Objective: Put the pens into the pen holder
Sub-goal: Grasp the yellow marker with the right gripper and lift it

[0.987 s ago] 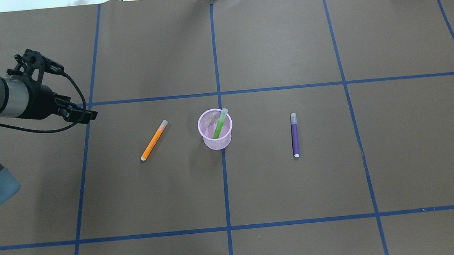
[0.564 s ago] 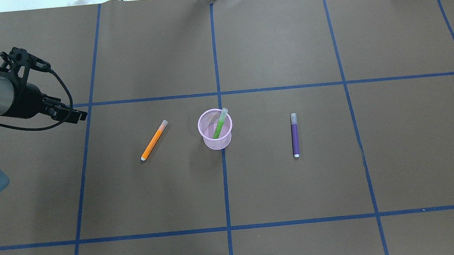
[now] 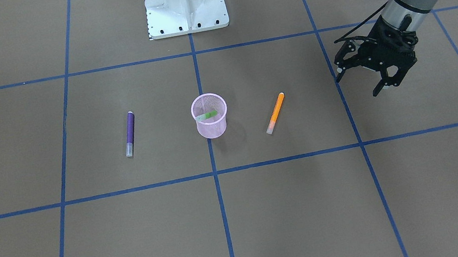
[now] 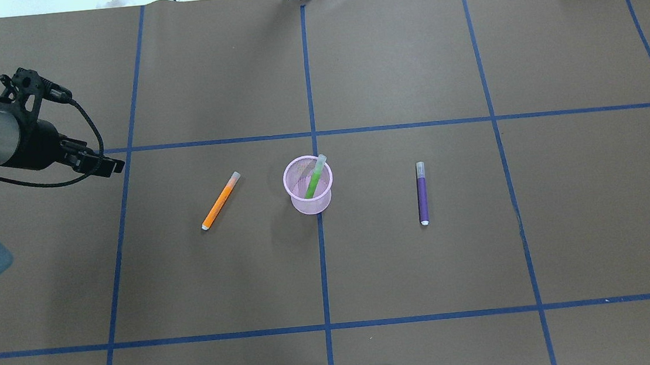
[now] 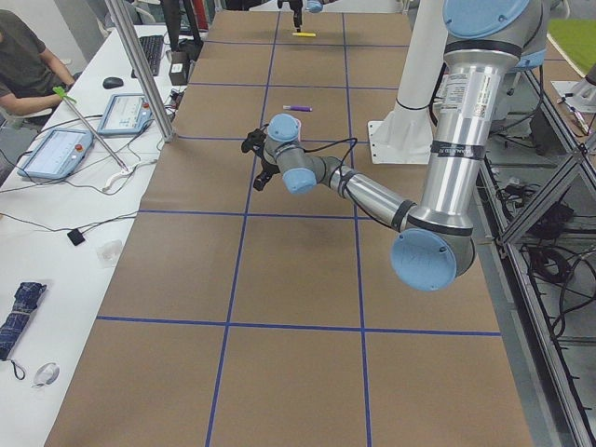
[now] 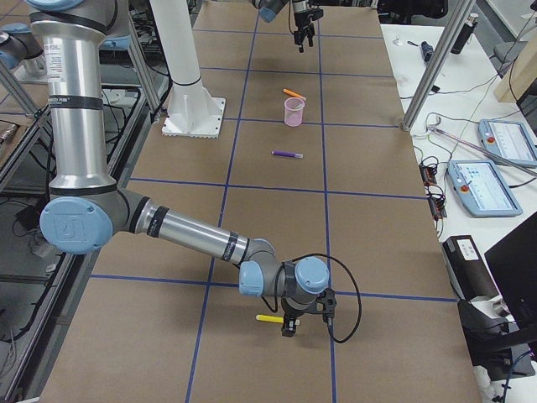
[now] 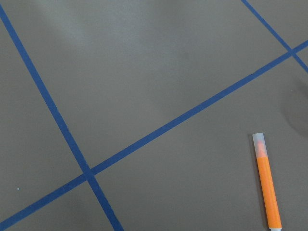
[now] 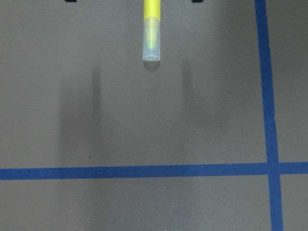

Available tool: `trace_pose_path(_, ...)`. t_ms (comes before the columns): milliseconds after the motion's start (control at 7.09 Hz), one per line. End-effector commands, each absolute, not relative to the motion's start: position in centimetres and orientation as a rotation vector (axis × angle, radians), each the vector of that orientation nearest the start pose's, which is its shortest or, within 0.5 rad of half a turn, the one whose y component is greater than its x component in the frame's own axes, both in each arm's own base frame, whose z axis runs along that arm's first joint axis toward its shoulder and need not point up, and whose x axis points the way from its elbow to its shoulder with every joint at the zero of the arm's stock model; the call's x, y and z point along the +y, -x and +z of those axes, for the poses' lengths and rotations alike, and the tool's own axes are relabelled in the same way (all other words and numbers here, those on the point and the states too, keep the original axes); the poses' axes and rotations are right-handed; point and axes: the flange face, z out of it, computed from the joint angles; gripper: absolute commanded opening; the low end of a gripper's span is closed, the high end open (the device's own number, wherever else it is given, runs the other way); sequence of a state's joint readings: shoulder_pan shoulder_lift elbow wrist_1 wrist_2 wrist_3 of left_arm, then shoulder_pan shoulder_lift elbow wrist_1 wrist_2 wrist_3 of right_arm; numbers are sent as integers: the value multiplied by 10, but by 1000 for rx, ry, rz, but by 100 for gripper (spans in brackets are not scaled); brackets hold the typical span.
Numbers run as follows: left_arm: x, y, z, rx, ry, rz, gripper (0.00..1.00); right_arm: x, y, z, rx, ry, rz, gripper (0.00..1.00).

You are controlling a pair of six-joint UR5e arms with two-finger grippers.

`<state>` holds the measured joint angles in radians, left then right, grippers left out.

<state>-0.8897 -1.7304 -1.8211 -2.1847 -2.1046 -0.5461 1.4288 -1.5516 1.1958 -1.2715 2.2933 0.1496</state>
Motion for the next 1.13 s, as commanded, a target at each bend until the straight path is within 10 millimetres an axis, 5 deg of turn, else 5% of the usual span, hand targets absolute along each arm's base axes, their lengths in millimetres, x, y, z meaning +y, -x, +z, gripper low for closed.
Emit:
trace_pose_path(0, -481, -283, 385, 977, -541, 394, 99, -475, 7, 807, -701, 170, 15, 84)
trace_pose_path(987, -480, -283, 382, 980, -544, 394, 99, -474, 8, 821, -693, 199, 28, 81)
